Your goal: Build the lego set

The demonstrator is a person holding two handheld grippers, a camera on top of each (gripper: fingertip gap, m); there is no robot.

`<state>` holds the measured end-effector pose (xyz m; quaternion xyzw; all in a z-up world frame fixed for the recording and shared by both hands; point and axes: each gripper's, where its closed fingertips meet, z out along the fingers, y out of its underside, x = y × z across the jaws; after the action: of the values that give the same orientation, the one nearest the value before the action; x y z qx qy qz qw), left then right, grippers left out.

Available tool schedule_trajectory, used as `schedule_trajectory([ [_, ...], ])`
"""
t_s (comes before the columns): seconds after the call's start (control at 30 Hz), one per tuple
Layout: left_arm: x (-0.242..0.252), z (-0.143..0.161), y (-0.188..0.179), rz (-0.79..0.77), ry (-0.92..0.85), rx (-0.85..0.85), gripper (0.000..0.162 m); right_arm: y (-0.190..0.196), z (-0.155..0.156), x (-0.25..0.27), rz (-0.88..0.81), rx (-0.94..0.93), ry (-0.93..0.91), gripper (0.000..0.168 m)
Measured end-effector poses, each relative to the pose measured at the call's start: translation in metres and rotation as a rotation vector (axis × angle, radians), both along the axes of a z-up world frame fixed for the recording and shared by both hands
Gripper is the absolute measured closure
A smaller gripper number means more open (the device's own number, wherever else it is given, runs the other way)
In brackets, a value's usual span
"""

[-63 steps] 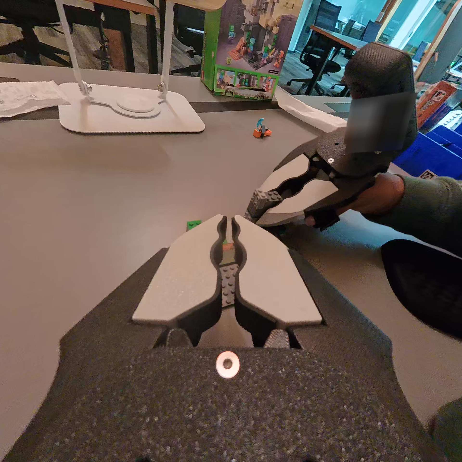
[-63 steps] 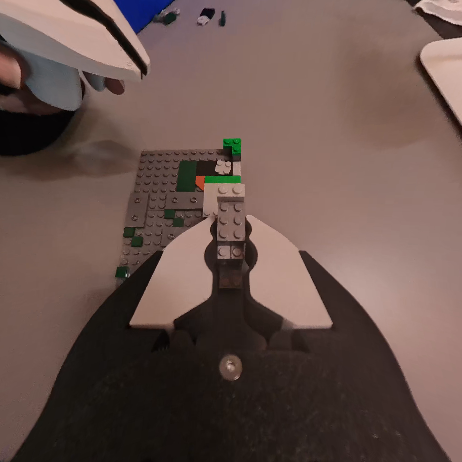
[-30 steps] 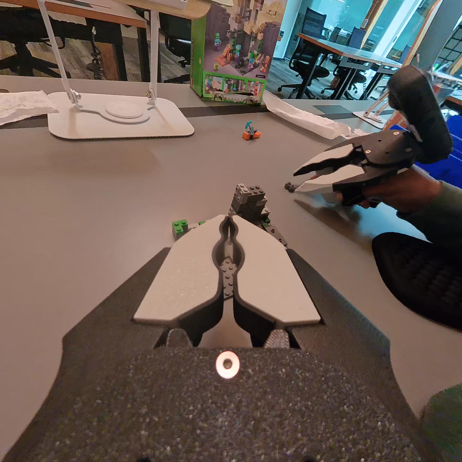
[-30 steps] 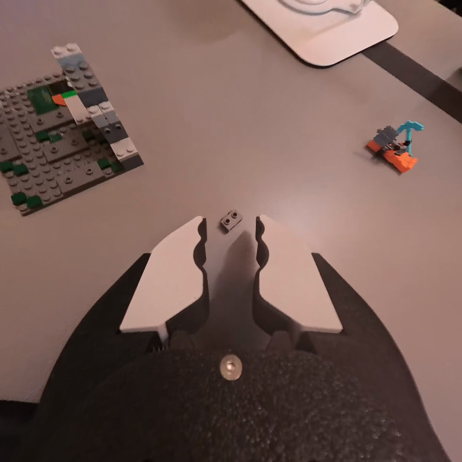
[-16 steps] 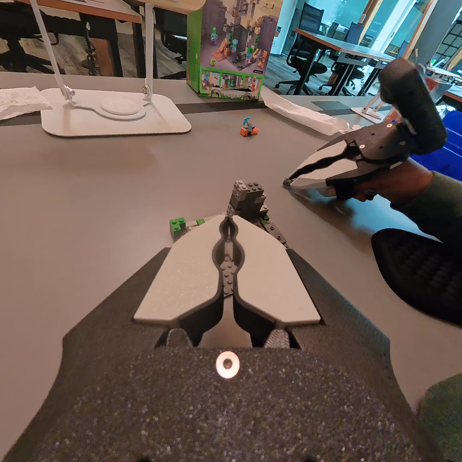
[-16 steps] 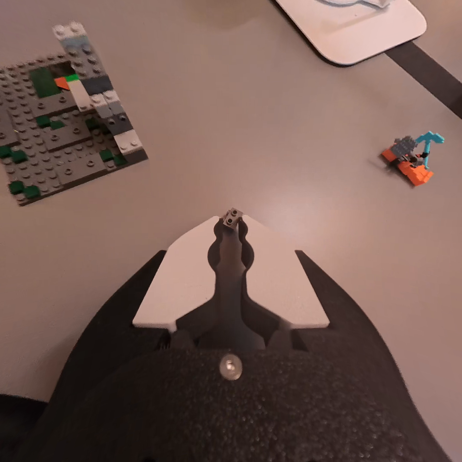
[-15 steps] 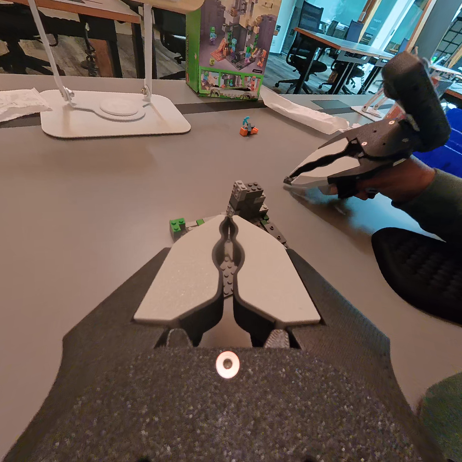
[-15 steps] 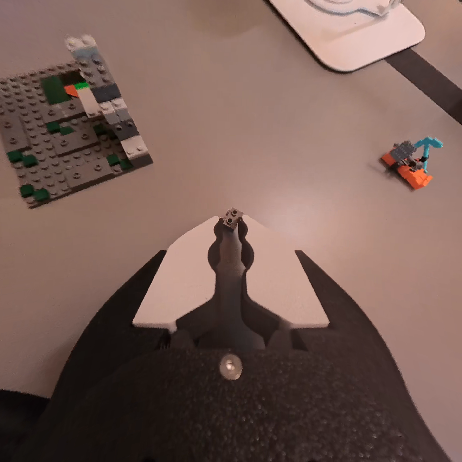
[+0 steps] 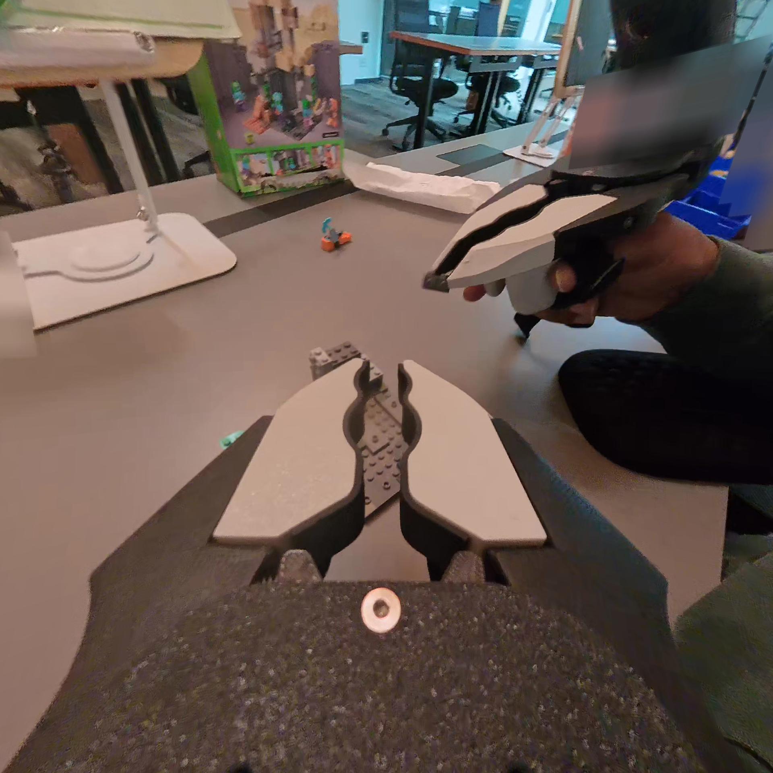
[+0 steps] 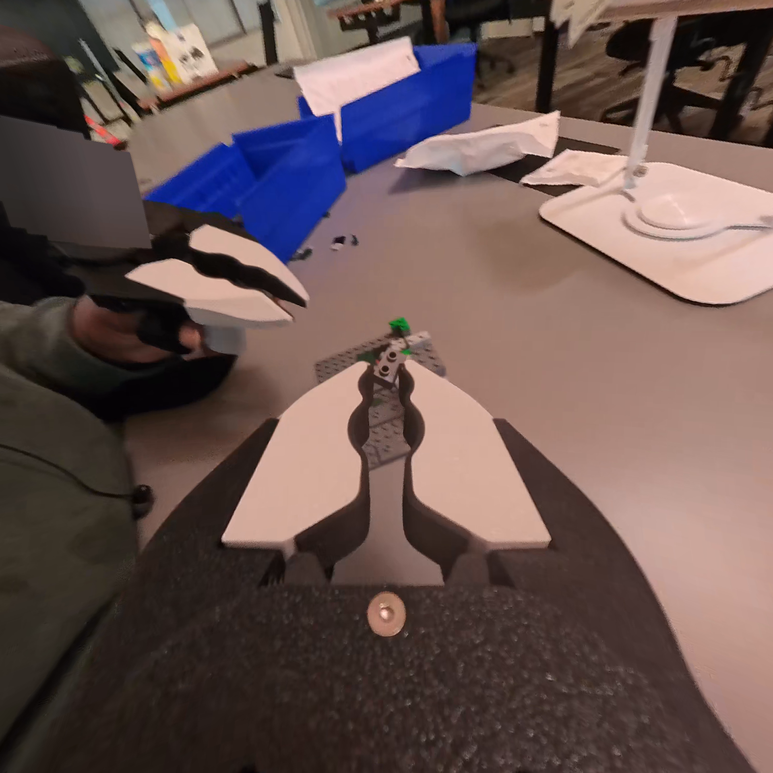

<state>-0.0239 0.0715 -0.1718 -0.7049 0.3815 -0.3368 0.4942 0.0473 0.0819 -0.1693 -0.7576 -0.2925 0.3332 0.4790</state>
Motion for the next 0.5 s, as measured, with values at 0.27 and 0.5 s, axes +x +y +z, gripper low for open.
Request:
schedule_trajectory([
  [0.27,0.024,0.012,-0.002,-0.139,0.070,0.143,0.145,-0.011,0.010,-0.037,0.080,-0.014,0.136,0.157],
  [0.5,0.032,0.018,0.016,-0.137,0.028,0.224,0.144,-0.002,0.023,-0.038,0.040,-0.039,0.255,0.158],
])
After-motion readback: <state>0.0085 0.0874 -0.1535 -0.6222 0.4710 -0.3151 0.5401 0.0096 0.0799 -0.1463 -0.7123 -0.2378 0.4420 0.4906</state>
